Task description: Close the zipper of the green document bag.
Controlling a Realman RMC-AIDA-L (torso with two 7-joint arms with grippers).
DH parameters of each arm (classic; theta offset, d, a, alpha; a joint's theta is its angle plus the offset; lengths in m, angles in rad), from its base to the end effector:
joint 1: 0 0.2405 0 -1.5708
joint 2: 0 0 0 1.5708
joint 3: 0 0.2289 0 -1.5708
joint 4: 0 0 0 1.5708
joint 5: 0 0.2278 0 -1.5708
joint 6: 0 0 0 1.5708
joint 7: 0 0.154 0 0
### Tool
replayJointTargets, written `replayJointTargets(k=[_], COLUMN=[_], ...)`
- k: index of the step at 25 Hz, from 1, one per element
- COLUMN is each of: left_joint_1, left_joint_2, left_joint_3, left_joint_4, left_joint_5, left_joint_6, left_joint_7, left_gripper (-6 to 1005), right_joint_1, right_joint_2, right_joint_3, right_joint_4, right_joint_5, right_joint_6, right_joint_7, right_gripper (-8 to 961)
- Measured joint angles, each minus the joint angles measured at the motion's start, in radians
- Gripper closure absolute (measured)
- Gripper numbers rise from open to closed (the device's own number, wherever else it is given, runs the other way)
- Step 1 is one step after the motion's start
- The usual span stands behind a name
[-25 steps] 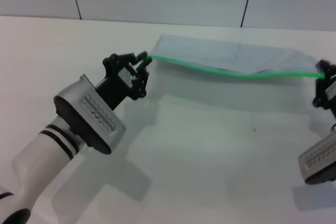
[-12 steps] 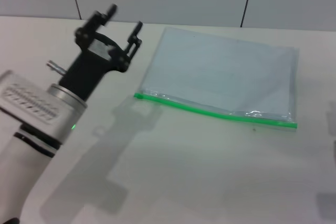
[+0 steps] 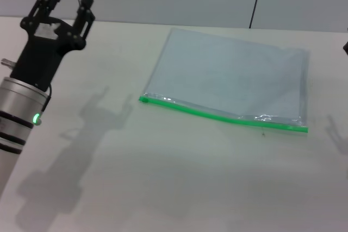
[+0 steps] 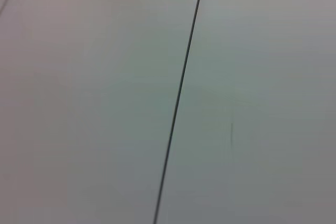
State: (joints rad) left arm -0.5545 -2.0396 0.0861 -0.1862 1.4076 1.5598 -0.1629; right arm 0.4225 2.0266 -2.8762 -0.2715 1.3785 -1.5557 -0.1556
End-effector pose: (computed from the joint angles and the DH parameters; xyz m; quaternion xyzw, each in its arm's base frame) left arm -0.2574 0.3357 0.0055 -0.6811 -0.1146 -0.4388 0.5748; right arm 0.2741 0.3090 0.0032 -0.6749 0.0485 0.3489 0.6484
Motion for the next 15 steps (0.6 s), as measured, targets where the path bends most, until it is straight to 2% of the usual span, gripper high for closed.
replayJointTargets(k=[3, 6, 15], left_joint_1=[0.002, 0.003, 0.001], left_joint_2=[0.002, 0.002, 0.003], left_joint_3=[0.003, 0.001, -0.001], left_joint_4=[0.021, 0.024, 0.027], left_joint_5=[0.001, 0.001, -0.025], left_joint_6=[0.005, 0.007, 0.007], left_joint_7=[-0.064, -0.092, -0.193], left_gripper=[393, 388, 374], right_joint_1=[0.001, 0.003, 0.002], right_joint_2=[0.0, 0.0, 0.003], right_joint_3=[0.0, 0.0, 0.0], right_joint_4=[0.005, 0.003, -0.002], right_joint_5=[-0.01, -0.018, -0.027], right_joint_6=[-0.015, -0.02, -0.092], right_joint_7=[0.021, 0.021, 0.028], right_gripper=[229, 65, 69])
